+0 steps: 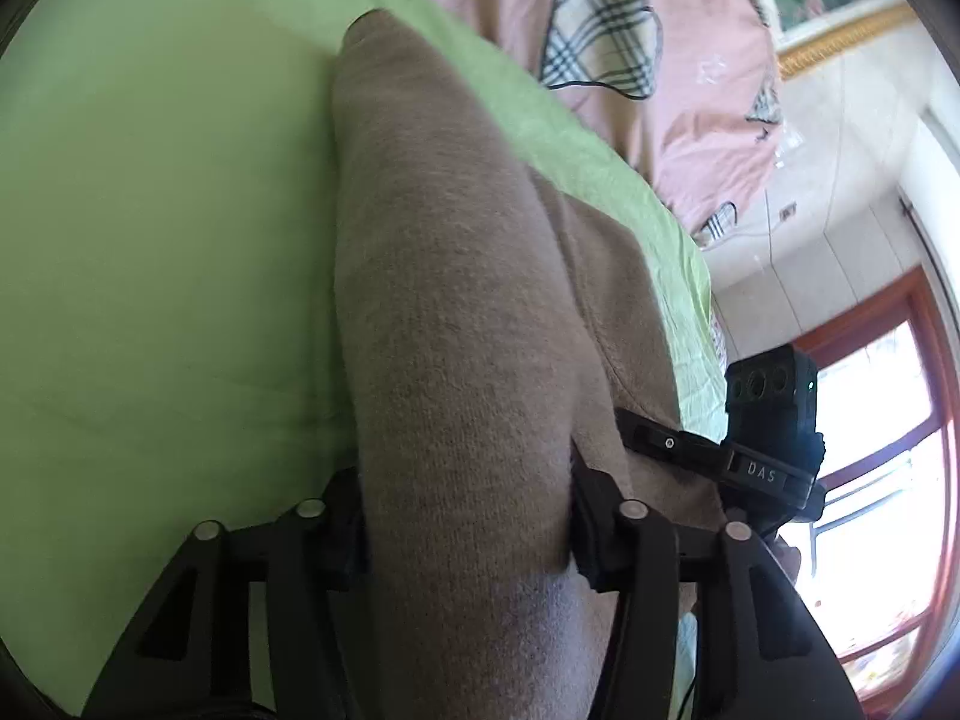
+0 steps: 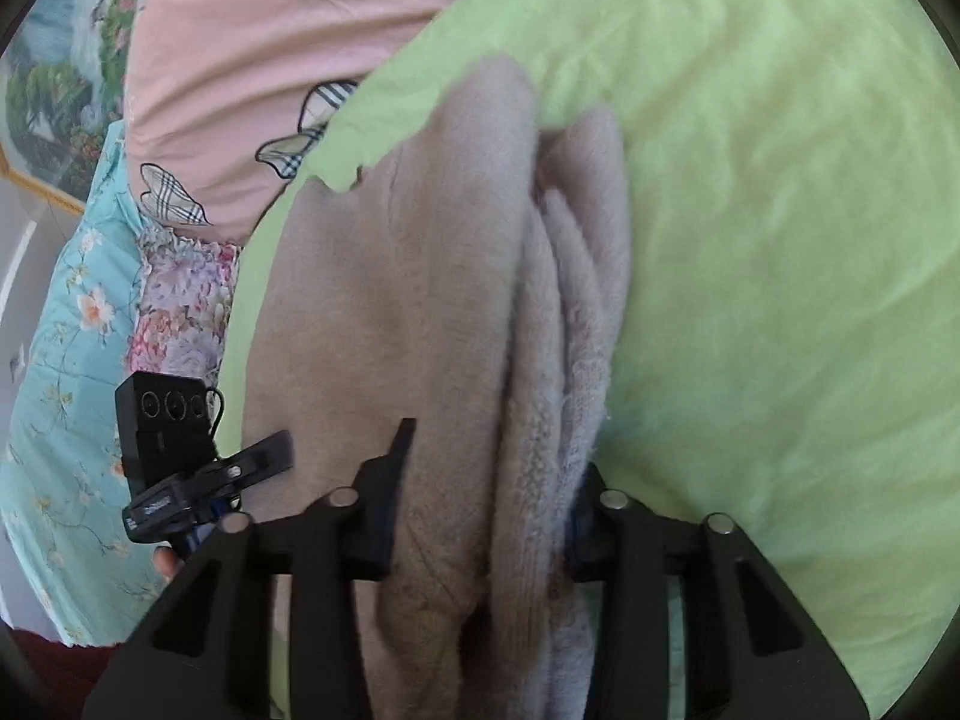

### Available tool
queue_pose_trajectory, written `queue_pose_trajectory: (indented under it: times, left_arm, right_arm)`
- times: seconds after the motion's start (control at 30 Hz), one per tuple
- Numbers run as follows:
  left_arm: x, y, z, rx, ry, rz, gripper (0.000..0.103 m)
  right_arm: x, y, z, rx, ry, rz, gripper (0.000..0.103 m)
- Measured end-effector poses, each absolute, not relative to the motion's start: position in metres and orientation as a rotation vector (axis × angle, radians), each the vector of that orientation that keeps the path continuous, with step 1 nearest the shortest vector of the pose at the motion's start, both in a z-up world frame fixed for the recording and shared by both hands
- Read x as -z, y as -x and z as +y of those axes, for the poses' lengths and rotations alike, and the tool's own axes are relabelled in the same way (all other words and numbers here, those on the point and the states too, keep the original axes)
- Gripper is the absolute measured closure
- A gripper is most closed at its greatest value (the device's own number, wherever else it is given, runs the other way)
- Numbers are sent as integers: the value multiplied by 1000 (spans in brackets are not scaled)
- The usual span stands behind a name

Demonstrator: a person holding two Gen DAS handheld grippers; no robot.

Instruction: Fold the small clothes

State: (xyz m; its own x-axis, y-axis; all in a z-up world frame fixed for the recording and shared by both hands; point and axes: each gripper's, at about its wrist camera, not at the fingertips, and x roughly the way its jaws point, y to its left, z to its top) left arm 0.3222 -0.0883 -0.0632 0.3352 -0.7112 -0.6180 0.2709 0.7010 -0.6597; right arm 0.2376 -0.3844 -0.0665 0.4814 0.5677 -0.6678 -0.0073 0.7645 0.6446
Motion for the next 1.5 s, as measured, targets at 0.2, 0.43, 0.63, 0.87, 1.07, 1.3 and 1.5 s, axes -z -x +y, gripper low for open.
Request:
queue_pose_trajectory:
  times: [0.2, 0.43, 0.63, 0.87, 1.07, 1.3, 1.5]
  left_arm:
    - [13, -280, -52, 661, 428, 921, 56]
    - [0, -221, 53, 555, 420, 908, 56]
    - [60, -202, 109, 467, 563, 1006, 46]
    - [40, -191, 138, 426, 568, 921, 42]
    - [42, -217, 152, 363, 604, 937, 42]
    - [46, -222, 143, 349, 594, 952, 42]
    - [47, -264, 123, 339, 541, 967, 43]
  right_arm:
    - [32, -214, -342, -476, -584, 916, 72]
    - [34, -209, -250, -686, -592, 885, 72]
    - [70, -211, -204, -640, -527, 1005, 60]
    - [32, -202, -217, -494, -389, 1007, 47]
    - [3, -237, -202, -373, -331, 923, 48]
    - [-12, -244, -192, -400, -346, 844, 93]
    - [12, -237, -220, -349, -324, 886, 93]
